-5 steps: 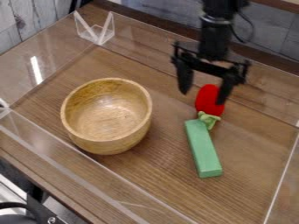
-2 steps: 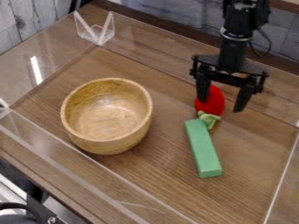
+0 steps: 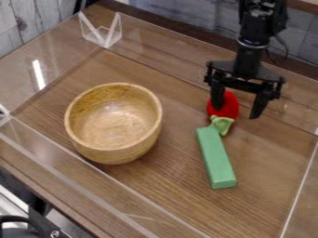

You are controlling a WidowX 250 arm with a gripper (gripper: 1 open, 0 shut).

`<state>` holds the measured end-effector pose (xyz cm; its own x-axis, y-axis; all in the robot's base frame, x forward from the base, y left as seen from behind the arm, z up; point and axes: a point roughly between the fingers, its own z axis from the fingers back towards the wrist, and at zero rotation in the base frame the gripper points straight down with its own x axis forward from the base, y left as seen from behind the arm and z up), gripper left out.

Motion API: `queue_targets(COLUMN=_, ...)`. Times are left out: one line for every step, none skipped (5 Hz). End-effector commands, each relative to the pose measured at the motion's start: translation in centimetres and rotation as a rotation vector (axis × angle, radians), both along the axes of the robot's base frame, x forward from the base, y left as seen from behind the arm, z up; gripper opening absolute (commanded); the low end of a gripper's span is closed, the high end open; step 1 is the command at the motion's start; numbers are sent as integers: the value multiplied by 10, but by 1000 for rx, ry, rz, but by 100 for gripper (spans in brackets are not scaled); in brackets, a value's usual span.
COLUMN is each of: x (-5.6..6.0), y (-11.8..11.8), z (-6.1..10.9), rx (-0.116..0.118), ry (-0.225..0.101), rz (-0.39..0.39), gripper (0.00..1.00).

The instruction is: Move the red fruit to the left

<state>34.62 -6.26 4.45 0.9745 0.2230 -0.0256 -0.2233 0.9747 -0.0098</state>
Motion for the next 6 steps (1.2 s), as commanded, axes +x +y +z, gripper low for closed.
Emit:
queue_targets(x=18, y=-3, z=11, rx=-3, ry=-79, rz=14, gripper=100)
queue_targets(x=22, y=-2, z=7, rx=-1, ry=-91, rz=35, gripper=100)
queue_targets(x=25, y=-1, z=2, rx=3, ry=-99, rz=55, gripper=100)
queue_targets(x=27, y=0, z=-1, rx=4, ry=-106, rz=75, gripper=100)
queue_targets(x=27, y=2, z=-4, rx=5, ry=-110, rz=94, gripper=100)
queue_targets(x=27, y=3, z=-8, rx=8, ry=-113, rz=111, gripper=100)
